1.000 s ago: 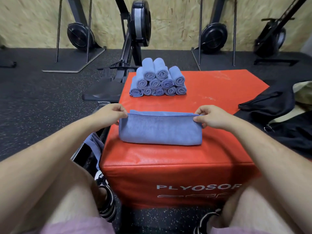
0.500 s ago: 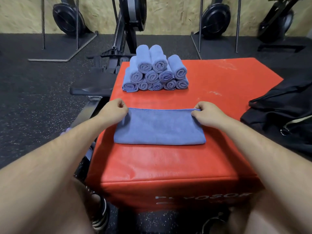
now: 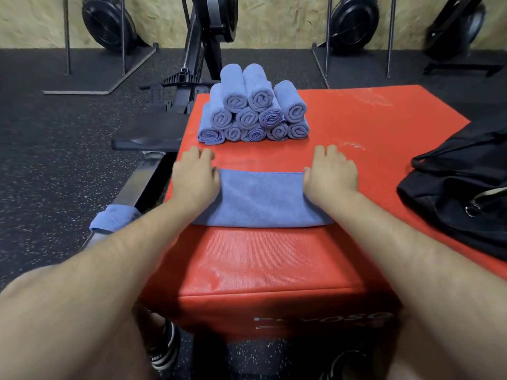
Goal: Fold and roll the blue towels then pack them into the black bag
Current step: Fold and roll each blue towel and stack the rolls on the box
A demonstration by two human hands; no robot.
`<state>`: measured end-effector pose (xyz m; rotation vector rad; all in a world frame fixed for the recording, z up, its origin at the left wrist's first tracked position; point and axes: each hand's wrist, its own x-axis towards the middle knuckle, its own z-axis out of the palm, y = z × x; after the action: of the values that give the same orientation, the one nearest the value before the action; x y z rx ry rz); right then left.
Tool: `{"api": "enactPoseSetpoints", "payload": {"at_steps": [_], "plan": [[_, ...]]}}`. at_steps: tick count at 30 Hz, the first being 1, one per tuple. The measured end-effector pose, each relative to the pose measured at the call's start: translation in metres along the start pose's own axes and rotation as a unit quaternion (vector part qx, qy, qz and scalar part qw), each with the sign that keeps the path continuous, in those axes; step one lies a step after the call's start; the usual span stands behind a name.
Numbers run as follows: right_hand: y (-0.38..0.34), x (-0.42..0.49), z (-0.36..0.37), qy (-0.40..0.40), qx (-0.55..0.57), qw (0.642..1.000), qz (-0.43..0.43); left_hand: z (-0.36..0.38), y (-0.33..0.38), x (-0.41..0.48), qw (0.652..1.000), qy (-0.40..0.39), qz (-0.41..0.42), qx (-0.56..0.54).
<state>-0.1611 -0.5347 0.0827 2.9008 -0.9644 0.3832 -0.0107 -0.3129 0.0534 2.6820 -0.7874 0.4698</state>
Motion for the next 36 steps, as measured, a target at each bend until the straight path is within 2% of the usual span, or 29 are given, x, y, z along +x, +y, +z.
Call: {"api": "enactPoseSetpoints", "payload": {"at_steps": [2,3,5,7,9,14,21,25,28,31,32,34,36], "plan": [[-0.022,-0.012,-0.003,0.055,0.002,0.995,-0.088,0.000,0.029,-0.012,0.997,-0.013,0.064,-0.039],[-0.034,-0.019,0.000,0.045,0.031,0.990,-0.130,0.001,0.043,-0.019,0.992,-0.041,0.095,-0.071],[-0.054,-0.034,0.009,-0.041,0.111,0.979,-0.166,0.008,0.063,-0.033,0.978,-0.116,0.138,-0.108],[-0.063,-0.043,0.021,-0.130,0.155,0.967,-0.156,0.017,0.067,-0.041,0.967,-0.195,0.131,-0.103],[-0.059,-0.045,0.033,-0.148,0.156,0.964,-0.158,0.020,0.063,-0.042,0.964,-0.220,0.116,-0.091],[-0.038,-0.045,0.043,-0.146,0.100,0.976,-0.130,0.021,0.038,-0.038,0.970,-0.225,0.066,-0.066],[0.008,-0.035,0.042,-0.173,0.104,0.979,-0.038,0.011,-0.007,-0.035,0.971,-0.232,0.002,-0.049],[0.011,-0.033,0.038,-0.192,0.081,0.977,-0.034,0.006,-0.011,-0.035,0.972,-0.236,0.001,0.006],[0.000,-0.031,0.024,-0.149,0.032,0.988,-0.040,0.002,-0.002,-0.029,0.973,-0.228,0.031,0.026],[-0.023,-0.035,-0.002,-0.030,0.034,0.991,-0.127,-0.001,0.012,-0.018,0.972,-0.202,0.118,-0.034],[-0.031,-0.038,-0.008,-0.023,0.070,0.985,-0.159,0.000,0.017,-0.015,0.967,-0.201,0.143,-0.059],[-0.048,-0.046,-0.014,-0.084,0.158,0.968,-0.174,0.002,0.022,-0.011,0.957,-0.209,0.178,-0.090],[-0.062,-0.055,-0.014,-0.162,0.140,0.964,-0.158,0.004,0.022,-0.010,0.953,-0.220,0.195,-0.079]]}}
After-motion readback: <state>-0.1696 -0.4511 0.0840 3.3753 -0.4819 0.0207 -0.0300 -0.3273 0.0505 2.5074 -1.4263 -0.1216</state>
